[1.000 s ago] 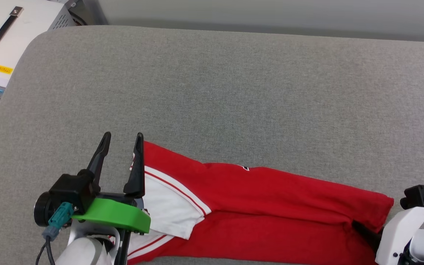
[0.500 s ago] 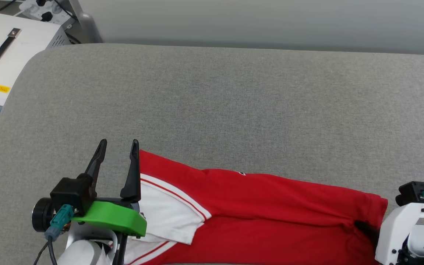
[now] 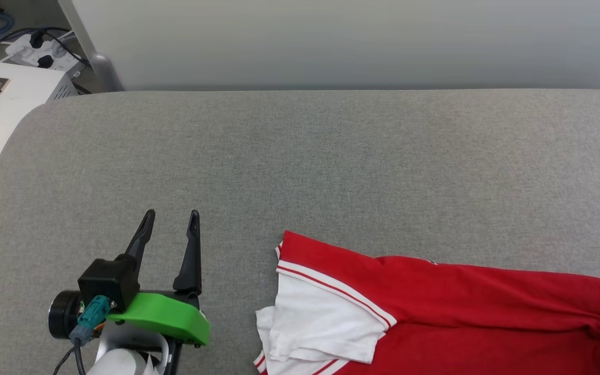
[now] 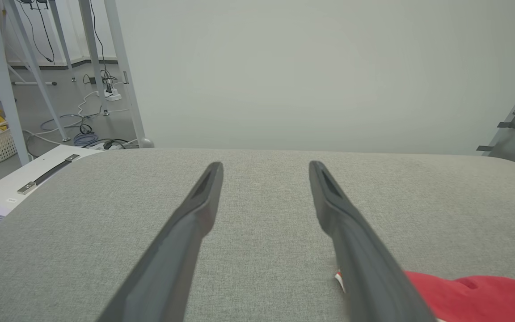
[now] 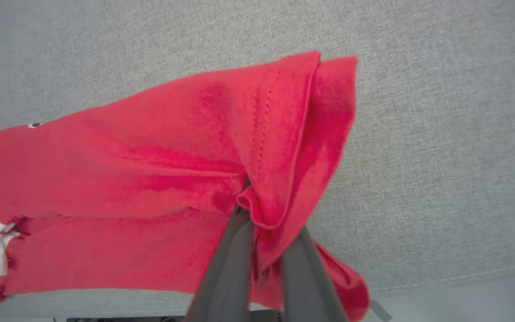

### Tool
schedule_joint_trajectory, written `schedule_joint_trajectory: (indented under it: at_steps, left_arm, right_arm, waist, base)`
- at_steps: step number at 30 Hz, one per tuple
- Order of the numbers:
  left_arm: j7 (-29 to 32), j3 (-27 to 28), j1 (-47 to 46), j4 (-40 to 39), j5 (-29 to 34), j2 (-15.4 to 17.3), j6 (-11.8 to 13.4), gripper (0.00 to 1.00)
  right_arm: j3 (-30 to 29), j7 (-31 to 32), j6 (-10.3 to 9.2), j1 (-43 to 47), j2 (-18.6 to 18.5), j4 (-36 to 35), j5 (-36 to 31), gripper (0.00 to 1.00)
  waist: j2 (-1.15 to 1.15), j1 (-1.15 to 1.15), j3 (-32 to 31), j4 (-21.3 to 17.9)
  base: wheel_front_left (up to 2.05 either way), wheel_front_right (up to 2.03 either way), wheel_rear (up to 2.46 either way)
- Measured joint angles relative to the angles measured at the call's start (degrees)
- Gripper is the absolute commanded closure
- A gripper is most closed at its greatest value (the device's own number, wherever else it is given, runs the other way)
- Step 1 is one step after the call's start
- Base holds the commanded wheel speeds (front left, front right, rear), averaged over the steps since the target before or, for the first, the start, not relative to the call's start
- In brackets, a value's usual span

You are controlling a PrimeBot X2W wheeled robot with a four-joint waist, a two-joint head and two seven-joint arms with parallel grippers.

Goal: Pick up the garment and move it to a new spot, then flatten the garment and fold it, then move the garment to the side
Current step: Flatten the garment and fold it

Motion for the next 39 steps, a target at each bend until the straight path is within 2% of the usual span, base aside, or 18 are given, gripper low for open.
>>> schedule_joint_trajectory:
  at_steps: [5, 9, 11, 16, 21, 29, 36, 39]
  left_arm:
    - [0.0, 0.01, 0.3, 0.12, -0.01, 0.0, 0.32, 0.0]
    - [0.01, -0.22, 0.37, 0.26, -0.05, -0.09, 0.32, 0.0]
    - [0.07, -0.37, 0.4, 0.3, -0.09, -0.1, 0.32, 0.0]
    - [0.51, -0.79, 0.36, 0.29, -0.1, -0.19, 0.27, 0.0]
    - [0.59, -1.36, -0.07, 0.27, -0.1, -0.31, 0.02, 0.0]
    - [0.99, -2.66, -3.36, 0.55, -0.07, -1.81, -1.03, 0.0]
    - [-0.25, -2.86, -5.49, 1.92, -0.02, -3.07, -1.64, 0.0]
    - [-0.94, -3.01, -6.05, 2.79, -0.02, -3.68, -2.12, 0.0]
  right_arm:
    - [-2.7, 4.52, 0.0, -0.17, 4.87, -2.2, 6.61, 1.0]
    - [-3.69, 11.05, -0.01, -2.2, 12.06, -4.36, 19.39, 1.0]
    - [-3.5, 14.19, -0.01, -2.75, 14.19, -5.2, 24.81, 1.0]
    - [-1.26, 17.84, -0.01, -3.26, 14.97, -4.81, 35.08, 1.0]
    - [7.68, 13.76, -0.01, -3.67, 15.21, -2.14, 41.67, 1.0]
    - [23.23, 6.34, -0.02, -6.99, 15.38, 1.79, 44.76, 1.0]
    - [30.69, 0.29, -0.02, -10.98, 15.4, 5.06, 45.64, 1.0]
    - [32.28, -1.77, -0.02, -11.89, 15.44, 7.15, 43.14, 1.0]
  waist:
    - [0.0, 0.0, -0.44, -0.06]
    - [0.0, 0.0, -0.96, 0.44]
    - [0.0, 0.0, -1.22, 0.82]
    - [0.0, 0.0, -1.54, 2.25]
    - [0.0, 0.0, -1.23, 4.06]
    - [0.0, 0.0, 1.32, 7.12]
    - [0.0, 0.0, 4.9, 9.2]
    - [0.0, 0.0, 6.31, 9.9]
  base:
    - [0.0, 0.0, 0.0]
    - [0.0, 0.0, 0.0]
    - [0.0, 0.0, 0.0]
    - [0.0, 0.0, 0.0]
    - [0.0, 0.0, 0.0]
    - [0.0, 0.0, 0.0]
    - [0.0, 0.0, 0.0]
    - [0.0, 0.0, 0.0]
